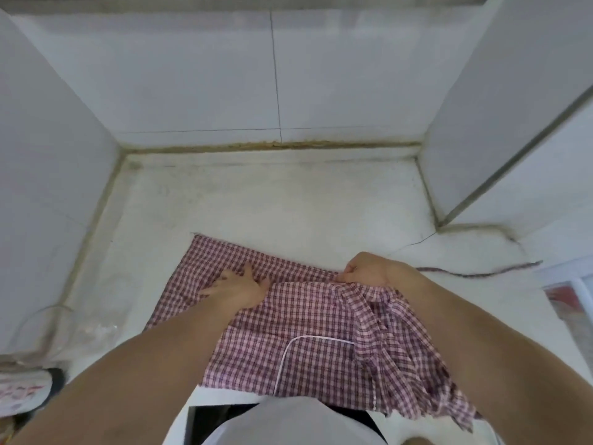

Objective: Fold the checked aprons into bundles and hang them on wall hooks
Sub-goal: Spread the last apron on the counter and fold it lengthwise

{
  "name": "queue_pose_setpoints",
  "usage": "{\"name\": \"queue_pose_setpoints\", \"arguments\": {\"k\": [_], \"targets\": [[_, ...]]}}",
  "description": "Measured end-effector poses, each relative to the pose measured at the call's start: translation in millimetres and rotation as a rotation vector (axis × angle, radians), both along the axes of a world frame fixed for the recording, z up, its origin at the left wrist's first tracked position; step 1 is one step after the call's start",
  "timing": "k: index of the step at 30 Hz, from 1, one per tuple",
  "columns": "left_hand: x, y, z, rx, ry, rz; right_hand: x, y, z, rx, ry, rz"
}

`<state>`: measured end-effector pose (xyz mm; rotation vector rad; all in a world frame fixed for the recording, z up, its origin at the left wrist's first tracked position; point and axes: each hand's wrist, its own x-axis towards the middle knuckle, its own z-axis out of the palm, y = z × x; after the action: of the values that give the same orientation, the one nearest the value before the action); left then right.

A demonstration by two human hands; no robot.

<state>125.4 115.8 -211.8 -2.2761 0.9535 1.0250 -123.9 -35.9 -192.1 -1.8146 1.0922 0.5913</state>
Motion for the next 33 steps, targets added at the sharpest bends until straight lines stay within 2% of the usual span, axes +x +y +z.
{"name": "queue_pose_setpoints", "arguments": {"k": [2,5,8,13,19,22,24,25,27,28,29,30,31,33], "targets": [[-5.8,-7.4,-3.0,0.006,-0.039,0.006,-8.4,-1.2,7.0,-0.023,-0.038,-0.014],[-19.4,-7.4,-7.6,-0.178,-0.156,-0.151,-11.9,-0.9,10.6,-0.093,-0.070,-0.013],[-20.2,-11.4,-14.2,-0.251,-0.052,-0.036,-14.2,0.6,15.3,-0.080,-0.090,-0.041],[-10.6,-15.5,-14.8,-0.153,0.023,-0.006,-40.4,-20.1,33.8,-0.133,0.129,0.128],[-5.6,-9.3,-26.7,-0.160,-0.003,-0.016,-57.6,-77.7,73.1,-0.089,0.276,0.057],[-3.1,-10.9,-26.9,-0.161,0.003,-0.002,-56.5,-101.3,92.9,-0.176,0.332,-0.001],[-1.8,-10.0,-26.5,-0.159,0.002,0.005,-53.9,-116.7,96.9,-0.273,0.190,-0.169],[-2.2,-9.8,-26.1,-0.165,0.004,0.006,-52.4,-124.1,99.3,-0.283,0.028,-0.368],[-3.2,-9.7,-24.5,-0.174,0.013,0.005,-46.9,-135.5,108.5,-0.138,-0.420,-0.881],[-3.9,-10.1,-23.3,-0.174,0.019,0.005,-44.6,-140.9,113.6,-0.081,-0.628,-1.045],[-4.3,-10.5,-23.1,-0.176,0.022,0.007,-42.6,-147.6,115.7,-0.080,-0.755,-1.128],[-4.4,-10.4,-22.2,-0.174,0.023,0.012,-40.6,-150.0,117.6,-0.114,-0.807,-1.131],[-4.7,-10.8,-21.6,-0.172,0.021,0.015,-39.0,-150.0,116.1,-0.199,-0.780,-1.082],[-4.9,-11.3,-21.2,-0.171,0.020,0.021,-38.9,-140.6,104.3,-0.482,-0.586,-0.867]]}}
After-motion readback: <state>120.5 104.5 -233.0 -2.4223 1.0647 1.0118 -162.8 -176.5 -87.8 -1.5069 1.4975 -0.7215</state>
